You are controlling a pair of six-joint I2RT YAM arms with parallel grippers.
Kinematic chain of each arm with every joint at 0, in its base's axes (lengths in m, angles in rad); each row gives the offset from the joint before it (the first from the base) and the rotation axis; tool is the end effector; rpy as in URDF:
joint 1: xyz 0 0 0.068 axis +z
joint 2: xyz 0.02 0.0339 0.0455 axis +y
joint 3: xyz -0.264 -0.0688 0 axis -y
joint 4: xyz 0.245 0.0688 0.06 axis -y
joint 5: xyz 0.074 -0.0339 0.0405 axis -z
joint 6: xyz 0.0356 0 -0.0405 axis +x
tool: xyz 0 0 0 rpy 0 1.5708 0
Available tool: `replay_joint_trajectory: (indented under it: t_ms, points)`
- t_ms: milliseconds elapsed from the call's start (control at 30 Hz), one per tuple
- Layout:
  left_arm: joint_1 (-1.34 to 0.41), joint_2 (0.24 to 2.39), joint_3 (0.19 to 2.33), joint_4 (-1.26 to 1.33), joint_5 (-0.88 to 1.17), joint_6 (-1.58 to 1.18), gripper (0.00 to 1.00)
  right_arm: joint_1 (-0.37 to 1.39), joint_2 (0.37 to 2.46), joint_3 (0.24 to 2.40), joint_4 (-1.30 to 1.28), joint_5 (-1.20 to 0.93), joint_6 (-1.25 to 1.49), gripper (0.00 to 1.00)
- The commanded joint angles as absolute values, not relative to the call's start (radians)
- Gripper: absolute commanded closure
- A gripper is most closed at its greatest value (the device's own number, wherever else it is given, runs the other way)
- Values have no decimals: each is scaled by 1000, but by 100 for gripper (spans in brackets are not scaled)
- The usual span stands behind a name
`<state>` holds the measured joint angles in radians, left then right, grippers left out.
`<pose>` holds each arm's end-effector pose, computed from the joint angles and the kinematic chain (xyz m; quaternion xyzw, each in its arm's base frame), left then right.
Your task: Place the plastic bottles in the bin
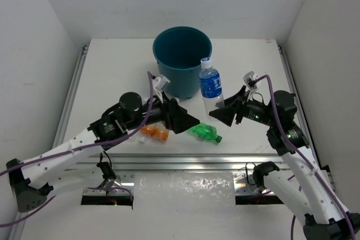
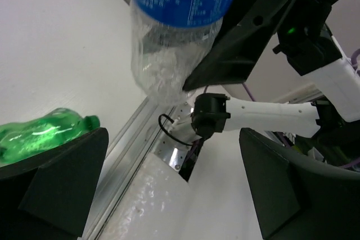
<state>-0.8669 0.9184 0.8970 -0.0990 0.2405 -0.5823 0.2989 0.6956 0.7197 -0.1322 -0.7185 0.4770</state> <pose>0.1319 -0.1684 0.3650 0.1841 0.7242 -0.5037 0.4335 0.1470 0.0698 0.3377 -0.1719 0.7149 0.4787 0.4798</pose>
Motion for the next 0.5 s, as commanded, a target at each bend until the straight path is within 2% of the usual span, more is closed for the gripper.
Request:
replay_joint_trajectory:
  t_ms: [0,267,467]
  points:
    - [-922,986,960,106,232,-575,0,310,706,712,67,-923,610,74]
    - [-939,1071,1067,123,127,-531,0,328,709,719,92,-1028,623,73]
    - [-939,1121,1126,184,164,-529,2,341,712,701,84,-1040,609,73]
